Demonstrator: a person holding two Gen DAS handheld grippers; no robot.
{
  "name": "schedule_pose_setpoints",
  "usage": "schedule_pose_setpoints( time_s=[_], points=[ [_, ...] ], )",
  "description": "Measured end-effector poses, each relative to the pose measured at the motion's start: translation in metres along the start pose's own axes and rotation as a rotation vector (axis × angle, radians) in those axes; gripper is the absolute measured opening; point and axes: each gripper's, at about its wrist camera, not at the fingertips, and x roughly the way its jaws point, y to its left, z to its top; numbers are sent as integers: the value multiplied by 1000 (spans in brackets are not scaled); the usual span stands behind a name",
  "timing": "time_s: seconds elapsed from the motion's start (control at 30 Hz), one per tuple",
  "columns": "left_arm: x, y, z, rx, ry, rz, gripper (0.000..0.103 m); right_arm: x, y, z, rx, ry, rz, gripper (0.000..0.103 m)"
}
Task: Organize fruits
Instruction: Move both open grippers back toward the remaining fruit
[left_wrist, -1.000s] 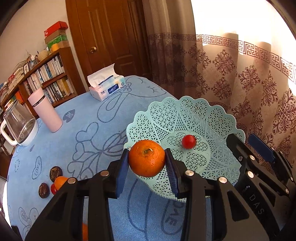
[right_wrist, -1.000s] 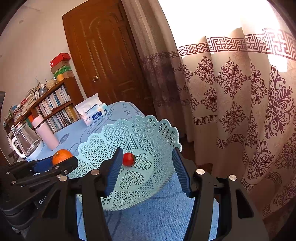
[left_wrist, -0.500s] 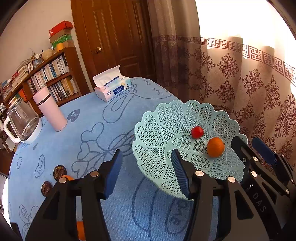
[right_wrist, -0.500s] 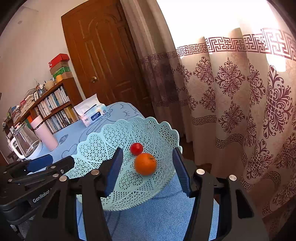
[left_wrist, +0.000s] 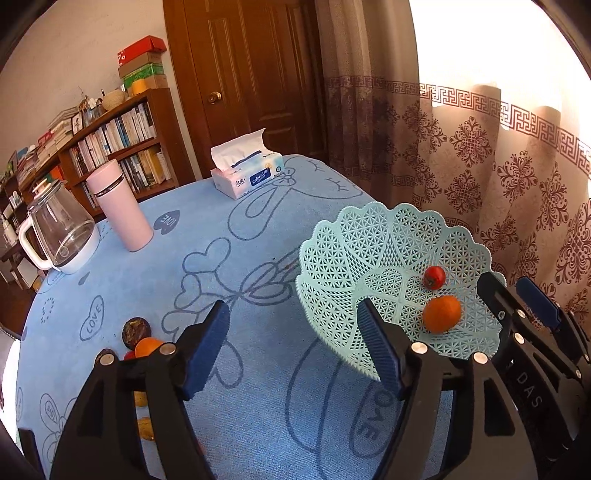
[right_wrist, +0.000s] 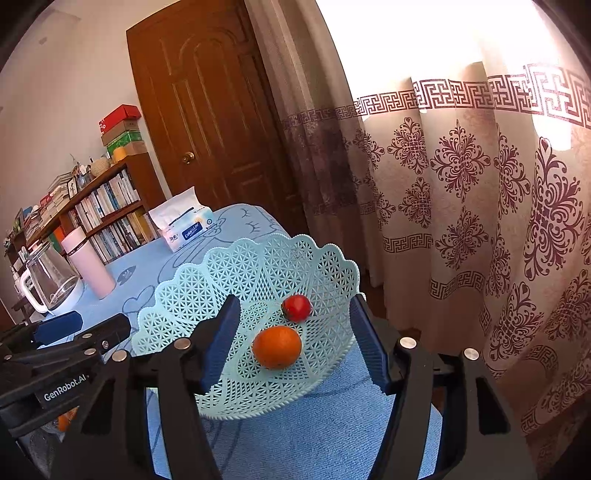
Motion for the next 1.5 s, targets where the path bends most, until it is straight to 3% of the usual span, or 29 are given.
schedule_pose_setpoints(
  time_s=[0.1, 0.4, 0.8, 0.9, 1.13, 1.5],
  points=[
    [-4, 6, -2, -14, -8, 18, 80, -2, 1, 0, -4, -8, -3, 65],
    [-11, 24, -11, -43, -12, 69, 86, -9, 4, 3, -20, -30, 15, 76],
    [-22, 53, -23, -102, -19, 127, 88, -14, 29, -5, -51, 37, 143, 77],
    [-25, 59, -26, -115, -19, 137, 88, -17, 39, -8, -73, 52, 186, 87],
    [-26, 73, -35, -148, -7, 151, 88, -25, 61, -17, -127, 77, 247, 88],
    [-27, 103, -49, -206, 7, 161, 88, -20, 83, -28, -143, 134, 271, 88]
  ],
)
